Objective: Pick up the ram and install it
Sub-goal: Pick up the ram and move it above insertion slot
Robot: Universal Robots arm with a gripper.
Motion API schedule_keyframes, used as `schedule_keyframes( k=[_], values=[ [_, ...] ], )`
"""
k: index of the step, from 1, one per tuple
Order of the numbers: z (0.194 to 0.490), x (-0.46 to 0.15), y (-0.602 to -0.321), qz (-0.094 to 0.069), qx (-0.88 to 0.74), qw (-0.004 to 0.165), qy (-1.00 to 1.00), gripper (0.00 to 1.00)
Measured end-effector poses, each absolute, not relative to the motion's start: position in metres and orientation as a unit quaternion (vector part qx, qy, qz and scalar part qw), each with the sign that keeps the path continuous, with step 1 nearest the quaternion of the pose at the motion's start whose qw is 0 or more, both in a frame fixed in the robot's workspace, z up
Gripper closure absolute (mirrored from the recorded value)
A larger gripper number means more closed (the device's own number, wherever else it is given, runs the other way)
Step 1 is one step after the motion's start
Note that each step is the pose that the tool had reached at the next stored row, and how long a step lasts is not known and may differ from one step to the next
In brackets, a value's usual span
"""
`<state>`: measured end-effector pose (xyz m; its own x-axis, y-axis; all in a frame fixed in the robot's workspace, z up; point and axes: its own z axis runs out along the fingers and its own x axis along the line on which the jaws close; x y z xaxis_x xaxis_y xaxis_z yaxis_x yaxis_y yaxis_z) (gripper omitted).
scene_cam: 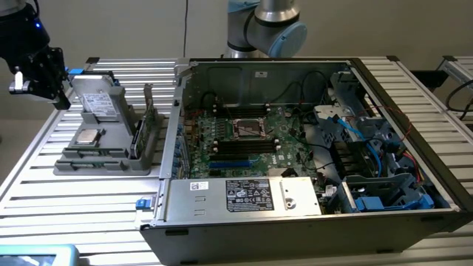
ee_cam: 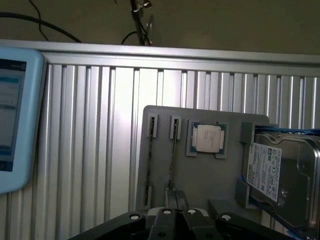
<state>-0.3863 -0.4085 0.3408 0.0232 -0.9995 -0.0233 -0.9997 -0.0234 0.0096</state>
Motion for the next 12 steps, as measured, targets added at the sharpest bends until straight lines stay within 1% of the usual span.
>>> schedule_keyframes(
  k=[3,5,6,7,8,10,12],
  values=[
    [0.3406,-0.3863,-0.4085,0.012,-0.715,0.005,0.699,0.88],
    [0.3407,-0.3863,-0.4085,0.012,-0.715,0.005,0.699,0.76],
    [0.3407,-0.3863,-0.4086,0.012,-0.715,0.005,0.699,0.76],
    [0.3406,-0.3863,-0.4086,0.011,-0.715,0.005,0.699,0.70],
    [0.3400,-0.3863,-0.4086,0.011,-0.715,0.005,0.699,0.70],
    [0.3378,-0.3863,-0.4087,0.009,-0.714,0.007,0.700,0.58],
    [0.3350,-0.3863,-0.4088,0.008,-0.710,0.009,0.705,0.58]
  ],
)
